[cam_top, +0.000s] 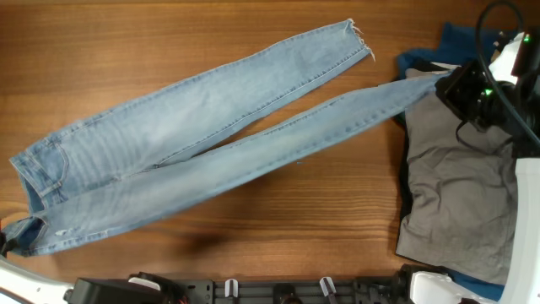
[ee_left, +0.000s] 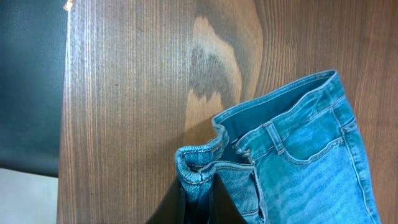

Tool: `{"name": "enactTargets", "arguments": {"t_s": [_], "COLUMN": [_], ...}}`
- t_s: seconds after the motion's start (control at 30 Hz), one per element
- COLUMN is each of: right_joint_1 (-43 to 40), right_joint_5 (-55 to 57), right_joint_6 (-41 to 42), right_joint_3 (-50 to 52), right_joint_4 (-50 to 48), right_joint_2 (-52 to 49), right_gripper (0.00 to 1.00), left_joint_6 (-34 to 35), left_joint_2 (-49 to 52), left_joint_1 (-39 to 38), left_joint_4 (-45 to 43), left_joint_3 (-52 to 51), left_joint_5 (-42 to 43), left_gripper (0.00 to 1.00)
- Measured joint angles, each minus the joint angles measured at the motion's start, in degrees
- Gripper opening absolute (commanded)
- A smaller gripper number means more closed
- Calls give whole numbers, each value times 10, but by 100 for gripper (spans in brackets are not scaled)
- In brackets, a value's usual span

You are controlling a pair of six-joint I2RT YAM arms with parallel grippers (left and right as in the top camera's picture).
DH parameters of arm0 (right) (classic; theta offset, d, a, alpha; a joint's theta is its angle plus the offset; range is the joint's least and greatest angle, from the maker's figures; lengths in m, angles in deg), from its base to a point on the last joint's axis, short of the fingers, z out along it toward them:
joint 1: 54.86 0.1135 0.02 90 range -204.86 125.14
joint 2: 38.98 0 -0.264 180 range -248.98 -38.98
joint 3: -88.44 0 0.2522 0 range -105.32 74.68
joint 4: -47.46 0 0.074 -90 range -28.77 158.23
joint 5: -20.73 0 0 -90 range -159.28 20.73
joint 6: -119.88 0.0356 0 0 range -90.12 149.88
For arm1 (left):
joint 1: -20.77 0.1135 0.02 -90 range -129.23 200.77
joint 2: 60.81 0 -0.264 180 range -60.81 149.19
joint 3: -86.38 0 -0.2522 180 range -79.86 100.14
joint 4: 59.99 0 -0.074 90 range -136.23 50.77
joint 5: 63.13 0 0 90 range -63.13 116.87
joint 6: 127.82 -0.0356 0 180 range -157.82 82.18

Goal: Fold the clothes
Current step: 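Lift the lower leg and lay it over the upper leg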

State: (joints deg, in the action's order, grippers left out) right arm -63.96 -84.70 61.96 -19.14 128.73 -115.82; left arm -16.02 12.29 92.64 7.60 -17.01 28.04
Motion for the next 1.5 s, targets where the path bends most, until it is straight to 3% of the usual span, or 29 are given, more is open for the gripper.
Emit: {"name": "enactTargets", "arguments": {"t_s": [0.17, 0.37, 0.9, 1.0, 1.07, 1.2, 1.23, 1.3, 1.33, 1.37, 1.5], "right_joint_1": [9, 39, 106, 115, 121, 127, 127, 127, 127, 127, 127], "right_joint_5": [5, 6, -15, -22, -24, -24, -24, -23, -22, -21, -18], "right_joint_6": [13, 15, 52, 52, 52, 54, 58, 62, 67, 65, 10], "right_joint_3": [-3, -3, -3, -3, -3, -3, -3, -3, -3, -3, -3], "right_joint_4": [-45, -184, -510, -553, -575, -590, -591, -593, -597, -605, -624], "right_joint_2": [-85, -240, -425, -433, -434, -438, -441, -450, -456, -461, -471], "right_gripper": [4, 4, 4, 4, 4, 6, 12, 47, 58, 62, 62], "left_joint_6": [5, 10, 11, 11, 12, 13, 13, 13, 13, 13, 12], "left_joint_2": [0, 1, 154, 189, 212, 238, 239, 239, 239, 239, 239], "left_joint_1": [-15, -72, -208, -215, -215, -215, -215, -215, -215, -215, -215], "left_joint_4": [20, 40, -186, -209, -225, -259, -265, -275, -276, -276, -269], "left_joint_3": [3, 6, 12, 12, 13, 13, 13, 13, 13, 13, 13], "left_joint_5": [-8, -48, -82, -85, -87, -89, -89, -89, -89, -89, -89], "left_gripper": [4, 4, 4, 12, 24, 25, 26, 29, 35, 37, 38]}}
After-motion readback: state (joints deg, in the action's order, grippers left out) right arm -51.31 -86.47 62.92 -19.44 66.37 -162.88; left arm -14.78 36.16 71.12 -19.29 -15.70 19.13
